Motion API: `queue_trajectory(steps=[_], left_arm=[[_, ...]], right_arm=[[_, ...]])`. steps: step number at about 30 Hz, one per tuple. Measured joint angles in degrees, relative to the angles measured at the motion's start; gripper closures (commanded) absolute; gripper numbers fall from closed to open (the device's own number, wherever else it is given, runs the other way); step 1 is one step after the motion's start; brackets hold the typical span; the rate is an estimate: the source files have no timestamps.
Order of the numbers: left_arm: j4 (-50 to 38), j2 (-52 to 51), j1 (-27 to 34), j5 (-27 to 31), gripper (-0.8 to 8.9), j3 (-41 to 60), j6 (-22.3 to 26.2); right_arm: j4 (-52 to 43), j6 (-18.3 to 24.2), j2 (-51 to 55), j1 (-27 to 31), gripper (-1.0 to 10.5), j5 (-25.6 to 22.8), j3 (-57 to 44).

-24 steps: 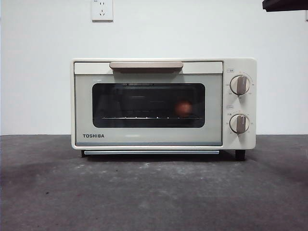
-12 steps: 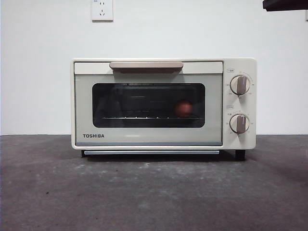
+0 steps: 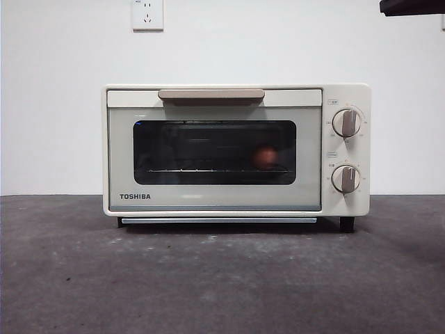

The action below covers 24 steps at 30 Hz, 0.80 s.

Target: Eggoven

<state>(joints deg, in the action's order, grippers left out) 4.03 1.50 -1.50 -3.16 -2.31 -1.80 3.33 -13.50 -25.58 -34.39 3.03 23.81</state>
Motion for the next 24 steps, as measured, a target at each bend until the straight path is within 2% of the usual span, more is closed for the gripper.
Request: queue_trajectory(steps=[8, 24], left_arm=[[6.1, -1.2, 0.0, 0.0, 8.06, 0.5, -0.4], [6.2, -1.2, 0.0, 0.1, 8.06, 0.5, -3.3]], right_arm=[[0.0, 0.0, 0.0, 0.0, 9.4, 0.0, 0.0], [-0.2, 0.0, 0.0, 0.0, 9.4, 0.0, 0.0]])
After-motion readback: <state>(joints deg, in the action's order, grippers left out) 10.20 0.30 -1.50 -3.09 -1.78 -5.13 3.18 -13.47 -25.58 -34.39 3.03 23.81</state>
